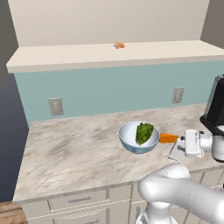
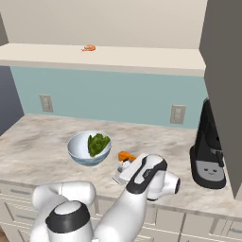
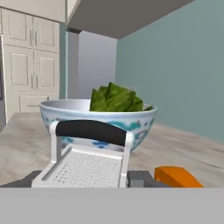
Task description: Pick the cheese from the fridge and the cheese grater from the cabinet and place them next to the salad bowl.
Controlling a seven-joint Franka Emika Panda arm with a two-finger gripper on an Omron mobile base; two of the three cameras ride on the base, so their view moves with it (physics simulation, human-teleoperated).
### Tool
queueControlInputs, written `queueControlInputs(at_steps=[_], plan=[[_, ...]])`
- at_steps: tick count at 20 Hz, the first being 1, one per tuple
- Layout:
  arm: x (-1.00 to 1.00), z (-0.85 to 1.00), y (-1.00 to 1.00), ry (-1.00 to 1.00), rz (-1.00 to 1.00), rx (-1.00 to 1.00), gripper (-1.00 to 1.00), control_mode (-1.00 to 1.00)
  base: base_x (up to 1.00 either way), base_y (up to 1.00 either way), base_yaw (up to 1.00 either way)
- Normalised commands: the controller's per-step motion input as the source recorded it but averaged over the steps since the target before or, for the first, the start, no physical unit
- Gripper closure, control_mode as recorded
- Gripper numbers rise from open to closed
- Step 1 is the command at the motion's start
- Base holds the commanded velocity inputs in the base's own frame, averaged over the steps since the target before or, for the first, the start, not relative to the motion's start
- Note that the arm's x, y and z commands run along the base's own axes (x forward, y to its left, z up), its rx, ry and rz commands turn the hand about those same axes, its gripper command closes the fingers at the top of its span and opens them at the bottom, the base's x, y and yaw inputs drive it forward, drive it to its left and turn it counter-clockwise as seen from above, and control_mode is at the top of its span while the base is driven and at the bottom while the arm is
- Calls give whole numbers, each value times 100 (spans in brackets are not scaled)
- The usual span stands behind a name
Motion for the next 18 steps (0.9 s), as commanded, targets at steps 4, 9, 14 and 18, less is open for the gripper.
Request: queueControlInputs(at_steps=[4,9,14,18], plan=[[23,-41,8,0,8,0,100,-100,0,0,0],[9,-29,29,-6,6,0,100,-100,0,0,0],[-16,-1,45,-30,0,0,100,-100,0,0,0],[-33,-1,33,-30,0,0,100,-100,0,0,0]])
